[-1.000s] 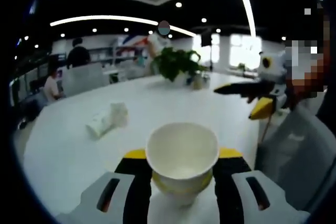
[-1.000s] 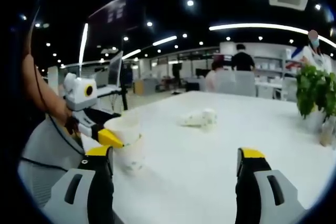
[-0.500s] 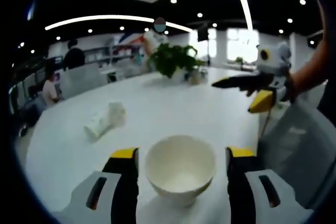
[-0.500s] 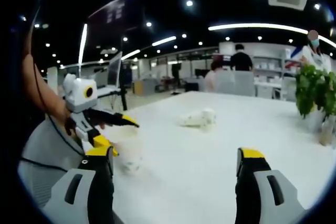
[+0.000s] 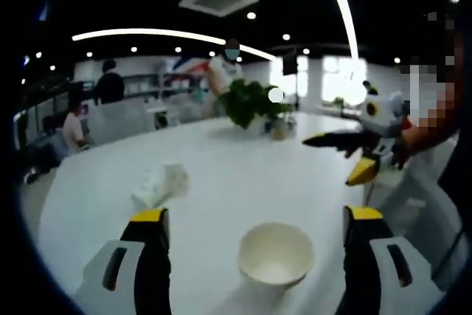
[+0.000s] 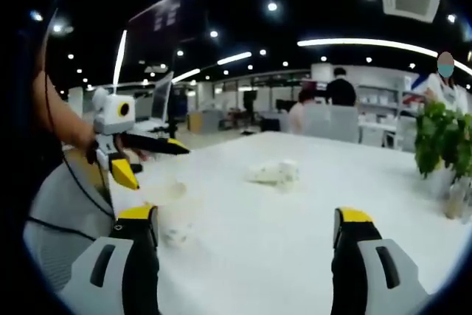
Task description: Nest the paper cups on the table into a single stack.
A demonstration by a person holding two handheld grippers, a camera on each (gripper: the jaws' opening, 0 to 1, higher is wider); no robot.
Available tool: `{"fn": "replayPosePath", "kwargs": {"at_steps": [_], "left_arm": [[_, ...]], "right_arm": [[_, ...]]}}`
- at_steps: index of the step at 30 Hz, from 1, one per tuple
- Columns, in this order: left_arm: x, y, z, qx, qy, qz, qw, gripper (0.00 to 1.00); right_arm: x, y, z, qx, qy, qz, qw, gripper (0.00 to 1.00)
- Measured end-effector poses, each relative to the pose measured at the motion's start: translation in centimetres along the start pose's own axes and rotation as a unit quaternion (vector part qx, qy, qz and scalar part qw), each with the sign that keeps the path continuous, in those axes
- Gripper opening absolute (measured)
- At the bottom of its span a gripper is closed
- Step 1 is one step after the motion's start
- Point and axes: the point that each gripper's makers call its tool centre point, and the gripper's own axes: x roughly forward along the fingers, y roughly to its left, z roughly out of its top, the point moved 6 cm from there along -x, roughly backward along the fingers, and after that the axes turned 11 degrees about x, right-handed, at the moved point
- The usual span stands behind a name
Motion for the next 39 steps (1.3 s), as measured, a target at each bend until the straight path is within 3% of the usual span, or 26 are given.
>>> {"fn": "replayPosePath", "kwargs": {"at_steps": [5, 10, 20, 31, 39], "left_arm": [[-2.1, 1.7, 0.4, 0.004, -0.001, 0.017, 0.9999, 0.98], [-4.5, 4.0, -0.4, -0.021, 0.003, 0.063, 0.9978, 0.98], [-7.9, 4.6, -3.2, -0.026, 0.029, 0.098, 0.9944, 0.98], [-9.0, 4.6, -4.8, -0.03, 0.038, 0.118, 0.9919, 0.98], [-9.2, 4.8, -4.6, -0.032, 0.034, 0.126, 0.991, 0.98]], "right_arm": [[0.0, -0.5, 0.2, -0.003, -0.001, -0.001, 1.0, 1.0], [-0.1, -1.0, 0.2, -0.006, 0.006, -0.001, 1.0, 1.0], [0.2, -1.5, -0.1, -0.004, 0.012, 0.003, 0.9999, 1.0], [0.1, -2.2, -1.8, 0.009, 0.018, -0.022, 0.9995, 1.0], [0.5, -2.0, -1.6, 0.007, 0.022, -0.016, 0.9996, 1.0]]}}
